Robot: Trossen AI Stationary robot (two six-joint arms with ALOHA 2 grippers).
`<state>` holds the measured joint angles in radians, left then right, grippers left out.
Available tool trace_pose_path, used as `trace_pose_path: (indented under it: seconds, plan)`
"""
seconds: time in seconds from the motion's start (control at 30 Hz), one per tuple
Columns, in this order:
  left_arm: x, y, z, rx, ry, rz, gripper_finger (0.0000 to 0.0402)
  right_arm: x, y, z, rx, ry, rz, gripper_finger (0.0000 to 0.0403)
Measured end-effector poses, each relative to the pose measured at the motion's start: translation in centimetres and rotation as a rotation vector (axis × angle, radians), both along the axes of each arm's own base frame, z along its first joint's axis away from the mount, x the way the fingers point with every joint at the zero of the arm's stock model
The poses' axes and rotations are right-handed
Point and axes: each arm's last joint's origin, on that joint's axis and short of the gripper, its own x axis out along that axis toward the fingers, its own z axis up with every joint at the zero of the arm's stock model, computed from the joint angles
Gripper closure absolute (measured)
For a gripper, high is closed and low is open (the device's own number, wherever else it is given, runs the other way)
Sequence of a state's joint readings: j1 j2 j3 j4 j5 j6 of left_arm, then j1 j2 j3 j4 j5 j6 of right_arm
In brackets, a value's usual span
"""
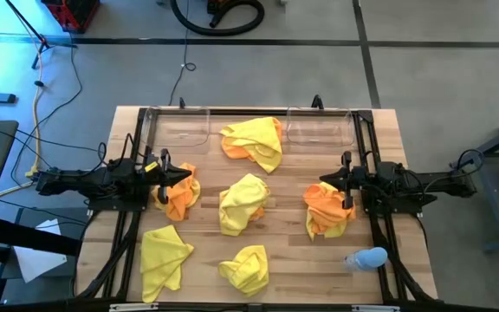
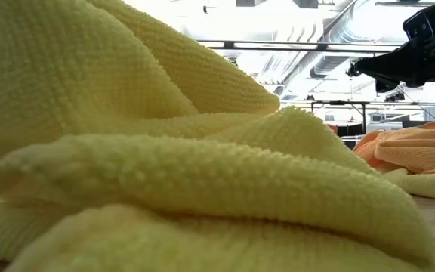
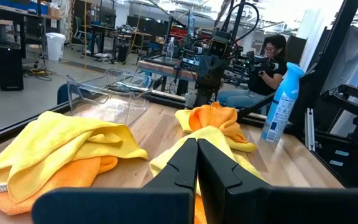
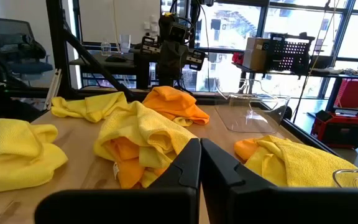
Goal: Sort microfiber towel by color & place in baskets
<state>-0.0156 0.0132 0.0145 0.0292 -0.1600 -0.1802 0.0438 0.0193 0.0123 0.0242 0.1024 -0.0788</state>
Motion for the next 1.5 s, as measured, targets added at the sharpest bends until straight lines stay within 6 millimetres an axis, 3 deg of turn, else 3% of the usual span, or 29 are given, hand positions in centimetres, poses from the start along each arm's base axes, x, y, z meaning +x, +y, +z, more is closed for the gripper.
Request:
trace_pose_path:
  seconds: [1.5]
  plan:
    - [-0.03,-0.01,0.51,-0.002,-0.053,-0.003,0.0401,0.0,0.0,-0.01,0.0,0.0,0.0,0.0402]
